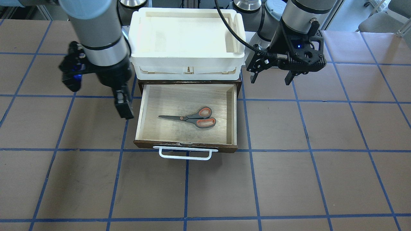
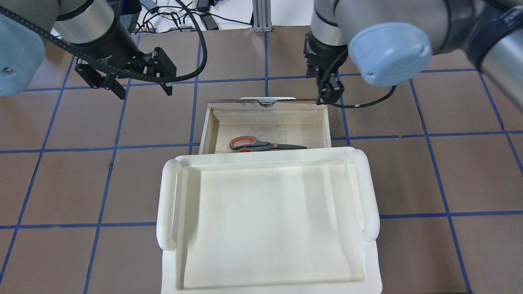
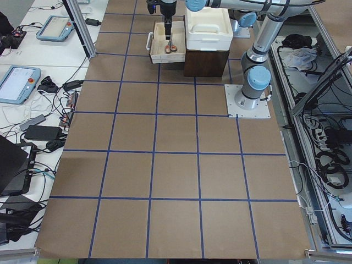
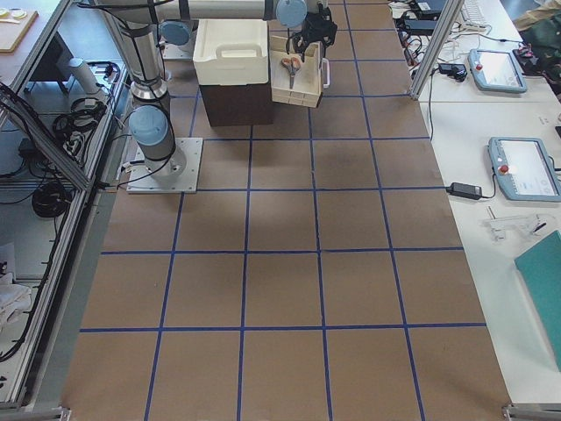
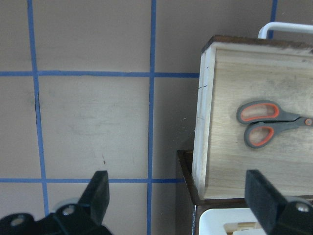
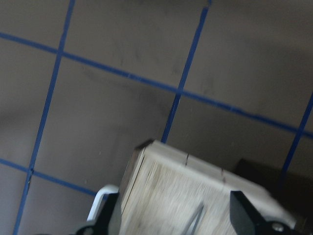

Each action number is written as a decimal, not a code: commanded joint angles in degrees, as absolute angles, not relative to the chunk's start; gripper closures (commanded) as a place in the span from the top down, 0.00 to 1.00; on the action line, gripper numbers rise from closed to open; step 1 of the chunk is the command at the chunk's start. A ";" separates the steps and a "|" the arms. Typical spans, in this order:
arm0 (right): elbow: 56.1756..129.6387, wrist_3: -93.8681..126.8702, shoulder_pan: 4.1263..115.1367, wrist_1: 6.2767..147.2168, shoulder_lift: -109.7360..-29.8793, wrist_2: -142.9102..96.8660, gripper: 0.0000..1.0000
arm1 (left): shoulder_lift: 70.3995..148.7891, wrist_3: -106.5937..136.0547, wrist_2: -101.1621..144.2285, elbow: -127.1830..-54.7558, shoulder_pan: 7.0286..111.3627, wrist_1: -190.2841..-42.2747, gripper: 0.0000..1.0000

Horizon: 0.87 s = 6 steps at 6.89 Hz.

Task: Put scissors in drawer and close it
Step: 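Open the right gripper and raise it away from the drawer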

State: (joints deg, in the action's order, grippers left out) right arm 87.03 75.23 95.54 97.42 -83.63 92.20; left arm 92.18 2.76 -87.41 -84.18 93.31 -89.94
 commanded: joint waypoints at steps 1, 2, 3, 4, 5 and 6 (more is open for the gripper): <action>87.01 50.21 83.55 93.87 -87.70 97.20 1.00 | 99.10 2.55 -87.02 -78.42 95.97 -86.34 1.00; 87.10 39.57 80.28 92.91 -89.19 97.12 1.00 | 102.88 -0.15 -87.01 -77.35 96.41 -84.22 1.00; 87.27 33.37 80.51 90.99 -91.99 96.68 1.00 | 106.14 -1.05 -87.01 -77.00 97.55 -80.89 1.00; 87.19 21.22 81.55 91.58 -93.24 95.03 1.00 | 109.30 -1.14 -87.01 -76.56 98.78 -77.38 1.00; 87.01 15.87 82.00 91.15 -94.12 94.66 1.00 | 112.29 -1.23 -86.92 -74.81 100.01 -74.12 1.00; 87.01 9.38 83.48 91.14 -94.39 94.66 1.00 | 115.63 -1.49 -86.75 -72.88 100.19 -73.66 1.00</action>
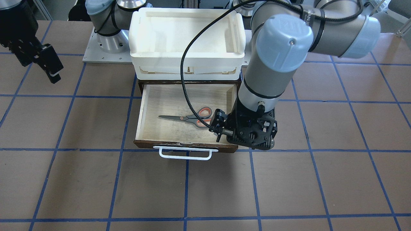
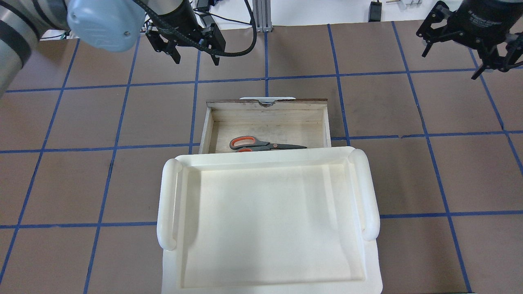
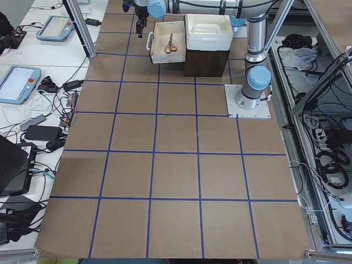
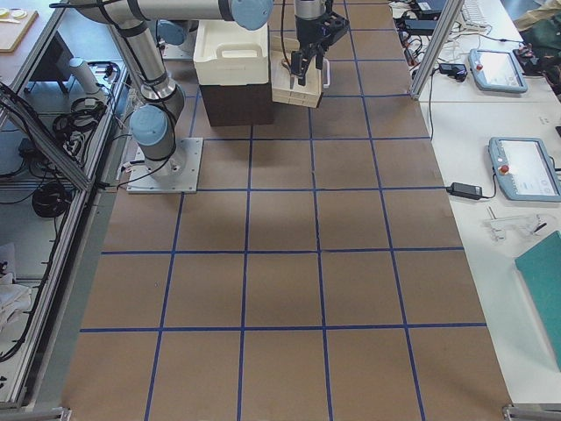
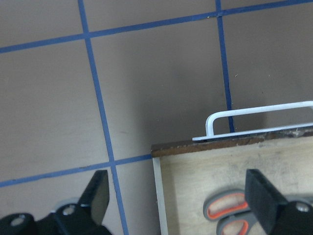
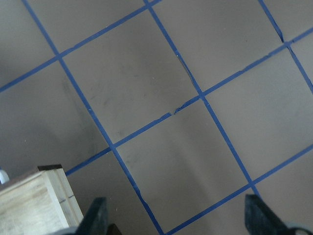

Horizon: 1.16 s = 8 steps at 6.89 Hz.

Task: Put scissors in drawer and close it
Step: 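Move the left gripper over the white drawer handle while the right arm holds back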

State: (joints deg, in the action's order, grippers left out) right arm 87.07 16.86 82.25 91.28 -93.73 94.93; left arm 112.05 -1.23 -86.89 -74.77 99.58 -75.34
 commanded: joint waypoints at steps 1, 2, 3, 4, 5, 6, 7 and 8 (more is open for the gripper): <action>86.84 7.40 85.50 91.23 -94.57 94.40 1.00 | 119.41 -1.49 -86.66 -71.64 100.46 -71.83 1.00; 86.84 7.21 88.21 91.14 -94.57 92.48 1.00 | 122.23 -2.10 -86.66 -71.54 100.46 -71.28 1.00; 86.05 6.42 91.20 91.40 -94.48 92.72 1.00 | 124.26 -2.20 -86.66 -70.93 100.46 -71.19 1.00; 85.96 6.59 92.01 91.23 -93.87 92.38 1.00 | 126.10 -2.11 -85.70 -69.27 100.46 -70.50 1.00; 86.04 6.42 90.89 91.40 -93.78 92.81 1.00 | 127.86 -1.59 -84.48 -68.39 100.63 -70.05 1.00; 86.31 6.85 90.70 91.15 -93.78 92.46 1.00 | 128.32 -1.23 -84.64 -68.47 101.59 -71.18 1.00; 86.57 7.38 90.70 90.88 -93.69 92.46 1.00 | 128.76 -1.23 -84.64 -68.47 101.69 -75.11 1.00; 87.88 7.47 90.70 90.79 -93.78 92.46 1.00 | 128.76 -1.14 -84.55 -68.47 101.78 -78.28 1.00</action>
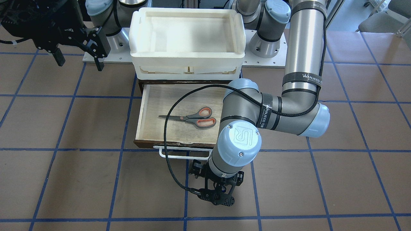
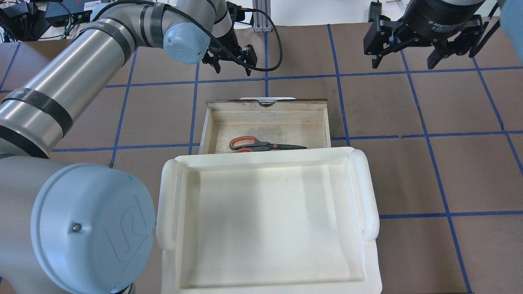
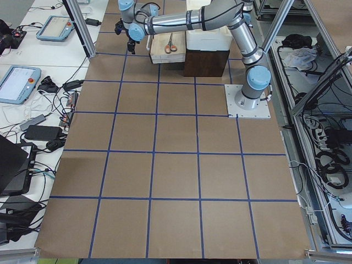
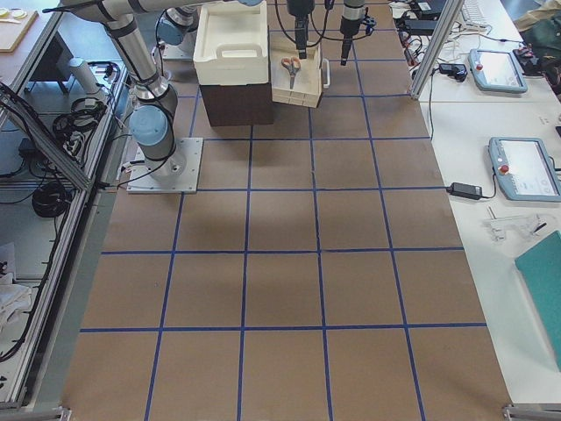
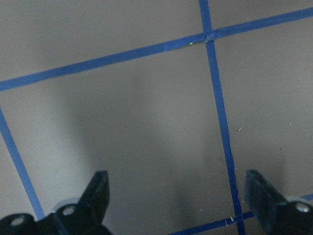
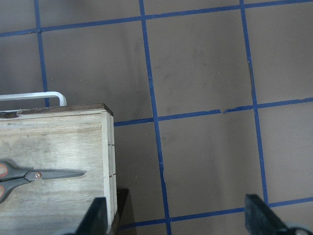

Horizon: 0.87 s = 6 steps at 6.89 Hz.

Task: Put scissors in drawer and close it
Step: 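Move the left gripper over the white drawer handle while the right arm holds back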

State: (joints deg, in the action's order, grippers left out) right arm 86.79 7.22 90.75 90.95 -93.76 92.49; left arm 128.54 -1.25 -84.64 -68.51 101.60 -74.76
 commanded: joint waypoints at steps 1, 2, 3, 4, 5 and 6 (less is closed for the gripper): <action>88.06 7.47 90.62 90.70 -93.95 92.37 1.00 | 128.76 -1.14 -84.46 -68.55 101.95 -79.09 1.00; 88.07 7.47 90.62 89.40 -94.22 92.46 1.00 | 128.50 -1.06 -83.94 -68.55 101.95 -80.06 1.00; 88.24 7.56 90.79 88.78 -93.87 92.37 1.00 | 128.06 -1.05 -83.94 -68.55 102.04 -81.55 1.00; 88.33 7.47 90.79 88.68 -93.87 92.37 1.00 | 127.45 -0.97 -83.94 -68.47 102.22 -83.04 1.00; 88.33 7.56 90.53 88.94 -93.95 92.55 1.00 | 127.01 0.25 -83.41 -68.55 102.56 -84.54 1.00; 88.33 7.56 90.44 89.12 -93.87 92.55 1.00 | 126.74 0.70 -83.41 -68.64 102.74 -84.99 1.00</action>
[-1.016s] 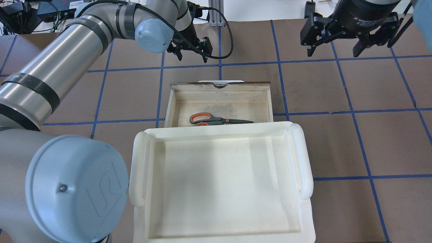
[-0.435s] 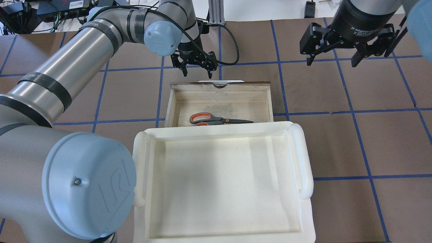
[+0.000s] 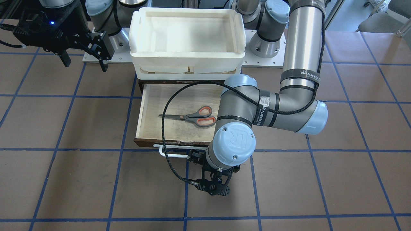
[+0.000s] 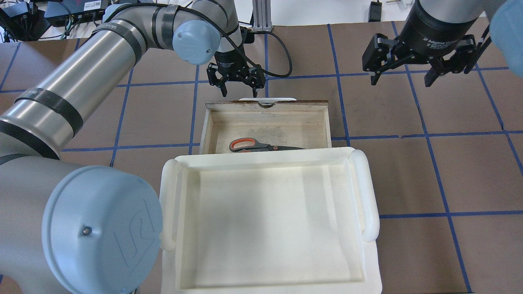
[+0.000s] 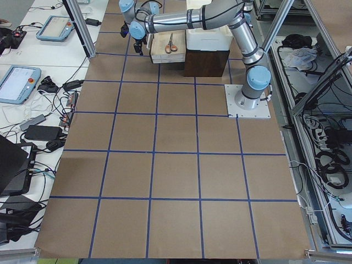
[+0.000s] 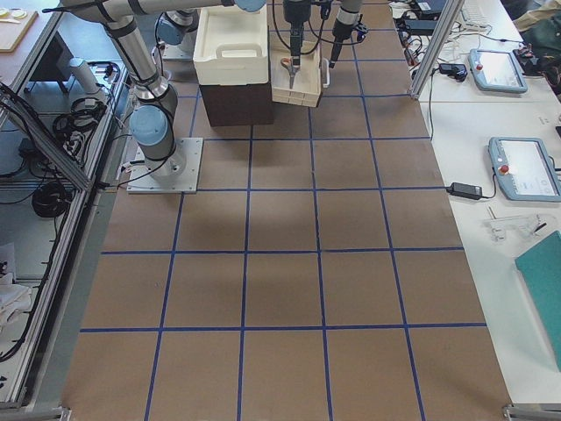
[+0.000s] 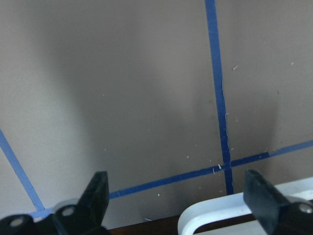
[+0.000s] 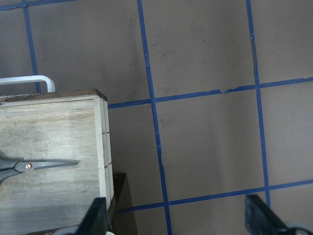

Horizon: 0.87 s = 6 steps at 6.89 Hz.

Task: Put scissors in drawer and close it
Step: 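Move the left gripper over the white drawer handle while the right arm holds back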

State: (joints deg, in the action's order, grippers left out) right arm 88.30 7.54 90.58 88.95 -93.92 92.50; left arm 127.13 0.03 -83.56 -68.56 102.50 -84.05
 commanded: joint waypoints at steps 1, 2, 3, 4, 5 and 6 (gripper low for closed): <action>88.33 7.65 90.53 88.95 -93.87 92.37 1.00 | 126.48 0.96 -83.32 -68.64 102.74 -85.77 1.00; 88.42 7.65 90.61 89.21 -93.69 92.29 1.00 | 125.95 1.40 -83.32 -68.64 102.92 -86.74 1.00; 88.42 7.65 90.62 89.21 -93.69 92.20 1.00 | 125.77 1.41 -83.32 -68.82 103.01 -87.44 1.00; 88.42 7.65 90.70 89.12 -93.69 92.28 1.00 | 125.08 1.41 -83.32 -68.99 103.01 -88.58 1.00; 88.42 7.65 90.70 89.03 -93.69 92.29 1.00 | 124.37 1.41 -83.32 -69.17 103.09 -89.81 1.00; 88.33 7.65 90.70 89.12 -93.69 92.29 1.00 | 123.84 1.41 -83.41 -70.13 103.10 -90.09 1.00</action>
